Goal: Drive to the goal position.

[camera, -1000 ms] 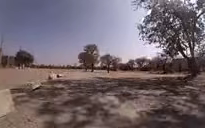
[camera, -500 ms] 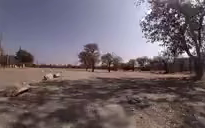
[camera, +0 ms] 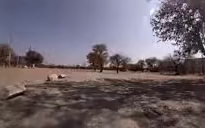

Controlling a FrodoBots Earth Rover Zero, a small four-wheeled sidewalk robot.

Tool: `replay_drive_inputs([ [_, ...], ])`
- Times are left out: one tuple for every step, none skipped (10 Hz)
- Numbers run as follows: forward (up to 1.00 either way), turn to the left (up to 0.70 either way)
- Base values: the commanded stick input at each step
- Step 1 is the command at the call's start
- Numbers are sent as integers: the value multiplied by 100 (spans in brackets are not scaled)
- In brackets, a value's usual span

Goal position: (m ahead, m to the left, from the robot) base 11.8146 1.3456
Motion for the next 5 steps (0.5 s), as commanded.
replay_drive_inputs([
  [100,2],
  [100,2],
  [100,2],
  [100,2],
  [100,2],
])
